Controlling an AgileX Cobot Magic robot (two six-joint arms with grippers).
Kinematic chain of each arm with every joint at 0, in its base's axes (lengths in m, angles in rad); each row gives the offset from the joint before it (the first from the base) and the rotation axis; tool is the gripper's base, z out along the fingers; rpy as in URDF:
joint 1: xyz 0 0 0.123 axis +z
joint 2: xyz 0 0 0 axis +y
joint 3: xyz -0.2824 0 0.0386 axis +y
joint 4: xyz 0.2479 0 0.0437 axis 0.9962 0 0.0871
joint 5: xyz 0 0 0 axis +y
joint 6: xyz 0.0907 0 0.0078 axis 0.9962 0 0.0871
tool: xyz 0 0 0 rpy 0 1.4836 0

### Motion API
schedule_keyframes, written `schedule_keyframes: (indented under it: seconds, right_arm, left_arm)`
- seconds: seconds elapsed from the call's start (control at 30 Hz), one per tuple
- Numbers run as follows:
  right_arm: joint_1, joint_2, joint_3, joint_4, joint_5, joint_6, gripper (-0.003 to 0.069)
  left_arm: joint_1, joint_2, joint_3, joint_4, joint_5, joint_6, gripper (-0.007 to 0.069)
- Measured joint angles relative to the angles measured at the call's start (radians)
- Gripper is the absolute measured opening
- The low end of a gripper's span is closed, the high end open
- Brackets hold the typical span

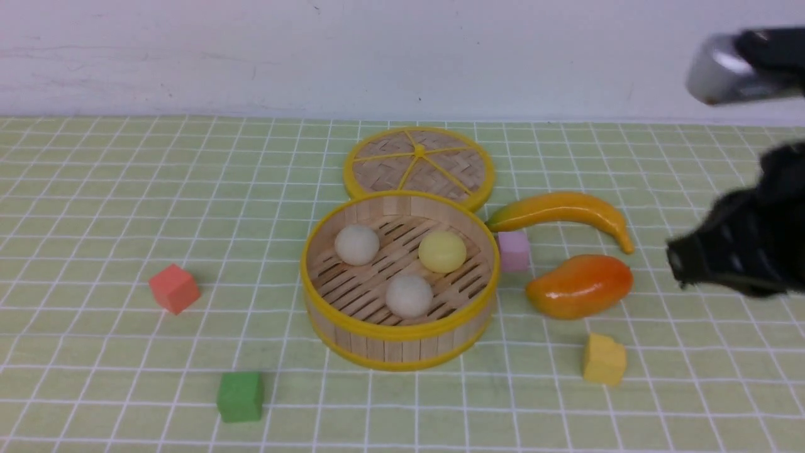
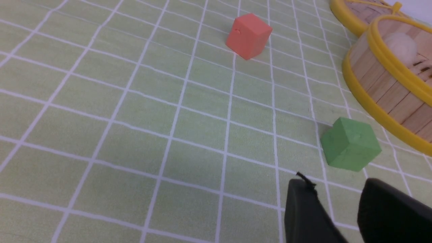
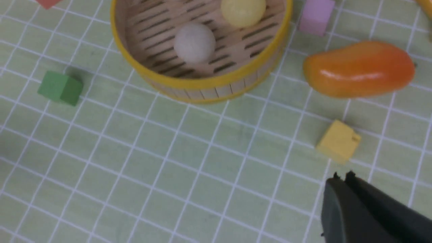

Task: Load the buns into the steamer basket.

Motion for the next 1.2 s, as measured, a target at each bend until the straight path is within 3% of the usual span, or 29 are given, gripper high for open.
schedule_keyframes:
  seconds: [0.23,0.6,0.73,0.8,0.9,0.97,1.0,1.2]
  right_arm:
    - [0.0,-0.328,0.337,0.007,-0.104,0.009,-0.002]
    - [0.0,-0.535,0.423,0.007,-0.016,0.012,-0.0015]
    - [-0.02,-0.568,0.431,-0.08,-0.015,-0.008,-0.001]
    - [-0.08,-0.597,0.439,-0.101,-0.05,-0.009,-0.0009]
    - [-0.275,-0.706,0.503,-0.095,-0.164,-0.013,-0.001]
    - [-0.326,-0.746,0.538,-0.094,-0.196,-0.018,-0.001]
    - [-0.406,-0.823,0.604,-0.093,-0.251,-0.031,-0.0008]
    - [-0.574,-1.028,0.883,-0.093,-0.396,-0.064,-0.0003]
  left_arm:
    - [0.0,0.0,0.0,0.0,0.0,0.0,0.0237]
    - [0.0,0.0,0.0,0.0,0.0,0.0,0.0237]
    - [0.0,0.0,0.0,0.0,0.0,0.0,0.0237]
    - [0.0,0.0,0.0,0.0,0.0,0.0,0.0237]
    - [0.0,0.0,0.0,0.0,0.0,0.0,0.0237]
    - [0.0,0.0,0.0,0.0,0.0,0.0,0.0237]
    - [0.0,0.0,0.0,0.0,0.0,0.0,0.0237]
    - [0.001,0.0,0.0,0.0,0.0,0.0,0.0237]
